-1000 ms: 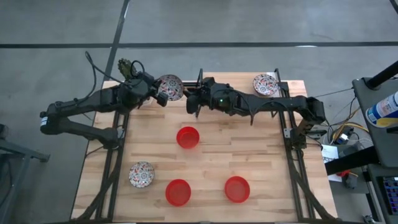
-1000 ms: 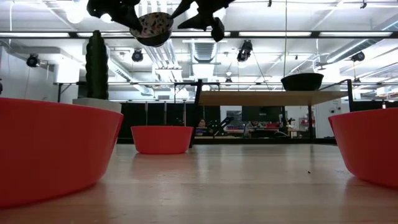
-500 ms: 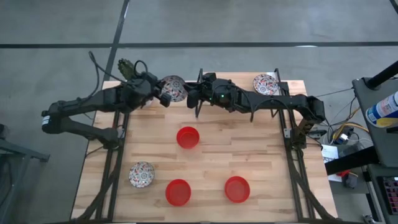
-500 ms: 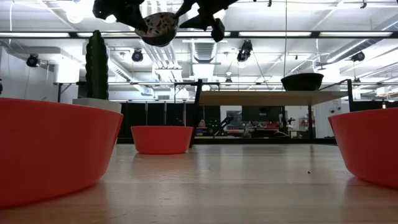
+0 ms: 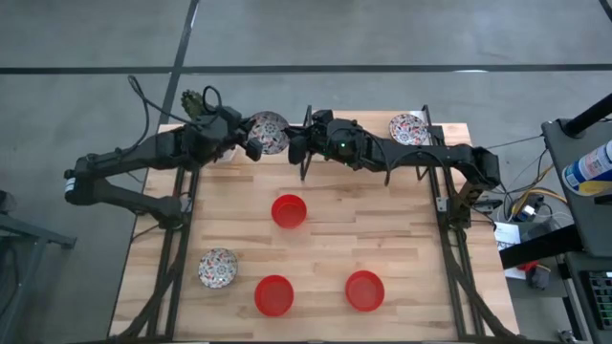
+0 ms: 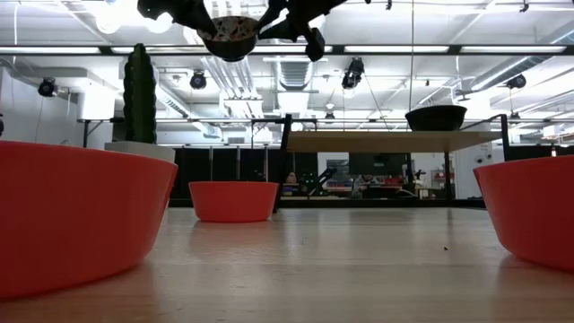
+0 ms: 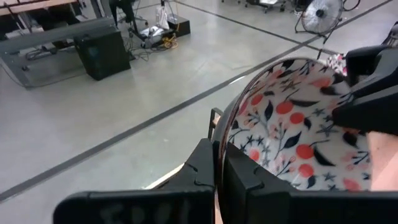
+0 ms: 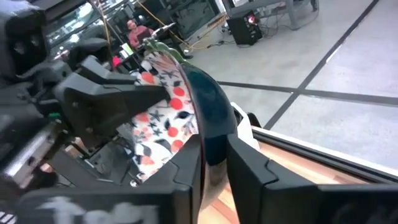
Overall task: Pick & Place Mini bowls
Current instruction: Stack the top white bowl on the white bowl on the shelf
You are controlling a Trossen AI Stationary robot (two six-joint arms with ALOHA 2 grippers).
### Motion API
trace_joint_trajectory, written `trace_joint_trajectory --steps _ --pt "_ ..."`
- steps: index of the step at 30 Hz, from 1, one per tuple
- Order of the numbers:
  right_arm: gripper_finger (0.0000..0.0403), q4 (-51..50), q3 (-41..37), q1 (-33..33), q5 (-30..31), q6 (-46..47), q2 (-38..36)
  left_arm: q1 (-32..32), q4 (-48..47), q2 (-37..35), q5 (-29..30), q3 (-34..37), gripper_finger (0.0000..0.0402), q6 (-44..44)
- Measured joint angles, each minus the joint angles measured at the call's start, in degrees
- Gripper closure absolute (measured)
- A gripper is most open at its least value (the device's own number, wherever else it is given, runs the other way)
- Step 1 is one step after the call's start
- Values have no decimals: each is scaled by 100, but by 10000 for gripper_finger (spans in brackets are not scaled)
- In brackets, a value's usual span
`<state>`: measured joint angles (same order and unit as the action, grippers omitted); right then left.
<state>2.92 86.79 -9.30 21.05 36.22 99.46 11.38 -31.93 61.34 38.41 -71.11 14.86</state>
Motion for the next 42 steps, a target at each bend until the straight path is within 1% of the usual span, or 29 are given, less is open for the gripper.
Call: trace_joint_trajectory --steps 4,8,15,19,21,28,34,42 --pt "375 -40 -3 -64 -95 230 4 2 107 2 -7 -2 396 -38" --pt "387 -79 -12 -165 -406 399 13 2 147 0 -25 -2 389 -76" --pt "393 -142 -16 -321 -867 678 26 -13 370 -15 -305 -123 340 -144" --pt "394 -45 -16 -363 -1068 755 26 -13 521 -22 -458 -232 324 -177" --pt "394 -13 -16 -361 -1096 756 24 -13 513 -20 -479 -298 322 -178" --pt "395 248 -12 -445 -1549 977 24 -15 521 -33 -497 -534 319 -279" --pt "395 243 -5 -525 -1827 1076 13 -9 512 -36 -484 -876 319 -549" --pt "395 225 -5 -538 -2017 1141 4 -9 502 -41 -522 -1182 319 -739"
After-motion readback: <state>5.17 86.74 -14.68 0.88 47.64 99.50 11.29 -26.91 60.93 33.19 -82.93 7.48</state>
